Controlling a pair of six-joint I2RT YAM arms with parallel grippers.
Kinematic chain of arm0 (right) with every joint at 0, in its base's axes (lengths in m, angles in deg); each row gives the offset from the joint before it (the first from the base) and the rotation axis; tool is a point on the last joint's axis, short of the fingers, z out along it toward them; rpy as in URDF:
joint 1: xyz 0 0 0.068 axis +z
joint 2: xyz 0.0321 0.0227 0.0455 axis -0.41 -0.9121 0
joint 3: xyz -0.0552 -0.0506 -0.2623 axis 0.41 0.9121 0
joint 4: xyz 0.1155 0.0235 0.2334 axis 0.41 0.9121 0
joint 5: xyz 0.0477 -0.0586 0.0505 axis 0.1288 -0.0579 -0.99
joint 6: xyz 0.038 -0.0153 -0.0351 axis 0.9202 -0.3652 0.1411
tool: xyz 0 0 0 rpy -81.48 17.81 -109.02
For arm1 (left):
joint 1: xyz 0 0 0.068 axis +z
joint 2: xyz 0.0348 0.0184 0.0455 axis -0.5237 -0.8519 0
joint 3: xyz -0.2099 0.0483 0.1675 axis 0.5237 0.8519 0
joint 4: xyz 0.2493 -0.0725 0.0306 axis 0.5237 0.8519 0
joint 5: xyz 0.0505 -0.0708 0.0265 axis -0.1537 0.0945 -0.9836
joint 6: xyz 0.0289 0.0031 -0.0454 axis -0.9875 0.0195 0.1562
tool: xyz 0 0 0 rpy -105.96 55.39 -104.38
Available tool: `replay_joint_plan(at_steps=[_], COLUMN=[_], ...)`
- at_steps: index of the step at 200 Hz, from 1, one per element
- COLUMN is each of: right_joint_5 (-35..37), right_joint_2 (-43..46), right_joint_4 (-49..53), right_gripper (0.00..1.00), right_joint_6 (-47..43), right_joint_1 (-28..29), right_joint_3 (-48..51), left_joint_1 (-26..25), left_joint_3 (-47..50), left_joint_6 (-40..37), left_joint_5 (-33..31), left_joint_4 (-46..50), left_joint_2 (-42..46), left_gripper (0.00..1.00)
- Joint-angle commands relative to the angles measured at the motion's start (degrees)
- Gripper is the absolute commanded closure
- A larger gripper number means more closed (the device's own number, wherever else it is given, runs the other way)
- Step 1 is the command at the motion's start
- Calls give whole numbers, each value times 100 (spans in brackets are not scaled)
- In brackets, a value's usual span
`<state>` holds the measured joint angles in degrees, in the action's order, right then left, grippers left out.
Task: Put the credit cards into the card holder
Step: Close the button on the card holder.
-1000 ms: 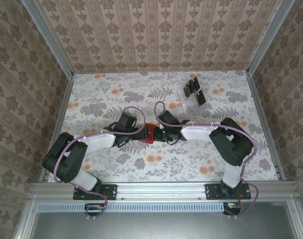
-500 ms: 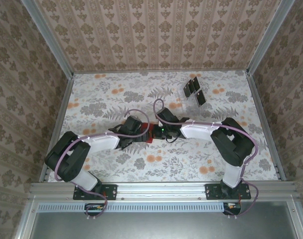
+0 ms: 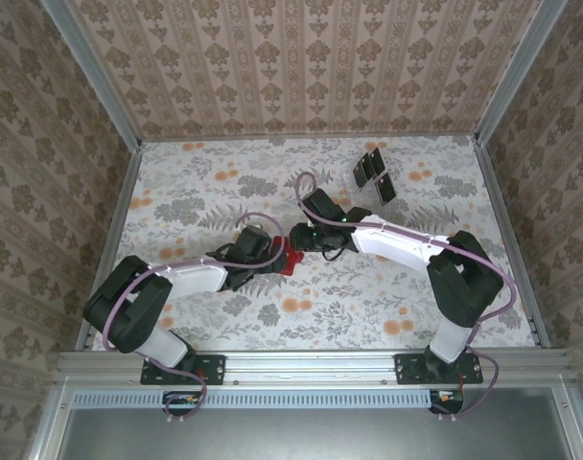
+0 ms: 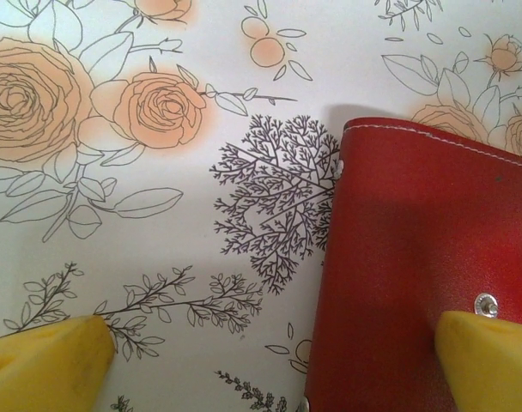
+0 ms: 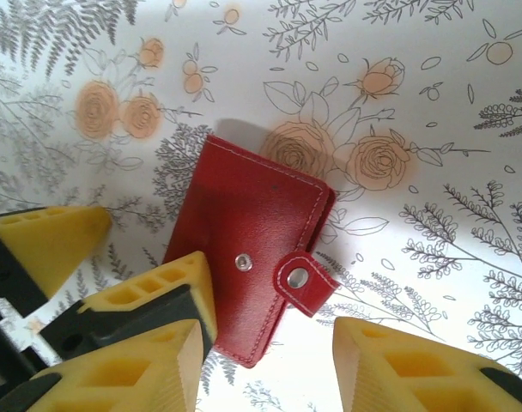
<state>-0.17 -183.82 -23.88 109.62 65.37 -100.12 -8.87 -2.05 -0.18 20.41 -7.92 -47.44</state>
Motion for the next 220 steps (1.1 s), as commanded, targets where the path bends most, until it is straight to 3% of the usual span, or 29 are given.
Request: replay_joint_plan(at_steps=[1,84,129,187,220], right_joint_5=[229,429,688,758,739], right_joint_2=[-343,-1149,-1282,-1118,-769], right_joint_4=[565,838,1050,949,905], right_gripper=[54,56,72,100,100], right_joint_6=[-128,-174,-251,-264,-329], right_joint_1=[68,218,217,214,109], right_joint_3=[-305,-1006,-991,-823,-613], left_joint_1=[82,104,98,107,51], left_joint_3=[303,413,457,485,540], left_joint_6=[240,281,305,312,416], left_joint_5=[75,106,128,160,237], left_joint_4=[542,382,306,301,288], left_joint_2=[-121,-134,-169,-157,-135], left_gripper=[0,0,0,0,0])
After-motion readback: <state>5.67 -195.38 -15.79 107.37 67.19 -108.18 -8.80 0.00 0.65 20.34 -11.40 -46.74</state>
